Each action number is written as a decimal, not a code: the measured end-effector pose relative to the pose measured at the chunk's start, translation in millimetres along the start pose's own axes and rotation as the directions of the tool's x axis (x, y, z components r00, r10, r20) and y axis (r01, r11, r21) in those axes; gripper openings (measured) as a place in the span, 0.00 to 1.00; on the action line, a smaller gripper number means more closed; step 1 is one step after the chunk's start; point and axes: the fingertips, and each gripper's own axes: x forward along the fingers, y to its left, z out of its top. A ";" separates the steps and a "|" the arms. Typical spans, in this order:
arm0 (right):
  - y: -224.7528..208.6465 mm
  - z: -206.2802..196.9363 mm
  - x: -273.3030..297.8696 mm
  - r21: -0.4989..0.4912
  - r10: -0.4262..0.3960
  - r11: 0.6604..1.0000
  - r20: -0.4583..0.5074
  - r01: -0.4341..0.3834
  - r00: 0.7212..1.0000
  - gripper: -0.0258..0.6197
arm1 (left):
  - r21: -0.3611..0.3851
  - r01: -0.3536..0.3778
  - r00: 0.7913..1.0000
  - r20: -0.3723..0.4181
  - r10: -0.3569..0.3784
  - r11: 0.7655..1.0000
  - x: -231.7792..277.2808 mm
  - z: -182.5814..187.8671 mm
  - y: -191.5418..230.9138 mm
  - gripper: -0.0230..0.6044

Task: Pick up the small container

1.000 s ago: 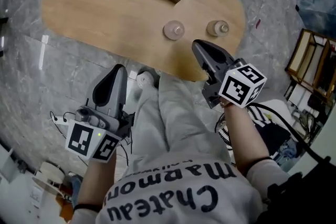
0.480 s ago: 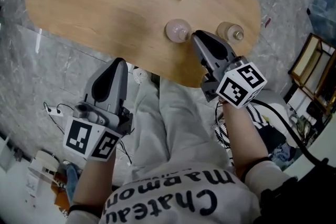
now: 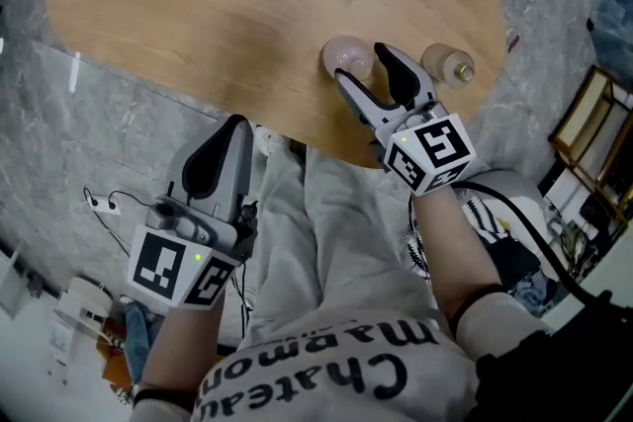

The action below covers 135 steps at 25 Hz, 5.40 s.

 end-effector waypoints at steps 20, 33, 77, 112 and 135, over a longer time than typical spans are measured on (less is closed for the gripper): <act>7.6 -5.9 21.0 -0.264 -0.160 0.952 0.011 0.157 0.987 0.25 | 0.005 -0.038 0.995 0.090 0.037 0.999 -49.4 3.5 1.7 0.06; 20.4 1.5 -6.8 -0.120 -0.155 0.983 -0.112 0.141 0.982 0.23 | 0.083 -0.101 0.977 0.197 0.083 0.991 -107.3 60.0 -24.1 0.06; 190.5 353.7 -292.2 -0.222 -0.023 0.961 0.534 0.167 0.845 0.23 | 0.273 -0.148 0.813 0.580 -0.040 0.951 -244.2 268.5 -181.6 0.06; 151.5 312.4 -311.3 -0.096 -0.207 0.954 0.478 0.285 0.853 0.23 | 0.294 -0.039 0.859 0.498 -0.118 0.955 -215.3 251.6 -182.6 0.06; 142.8 315.0 -297.5 -0.087 -0.226 0.950 0.471 0.300 0.853 0.23 | 0.297 -0.037 0.869 0.481 -0.116 0.954 -203.0 258.6 -170.9 0.06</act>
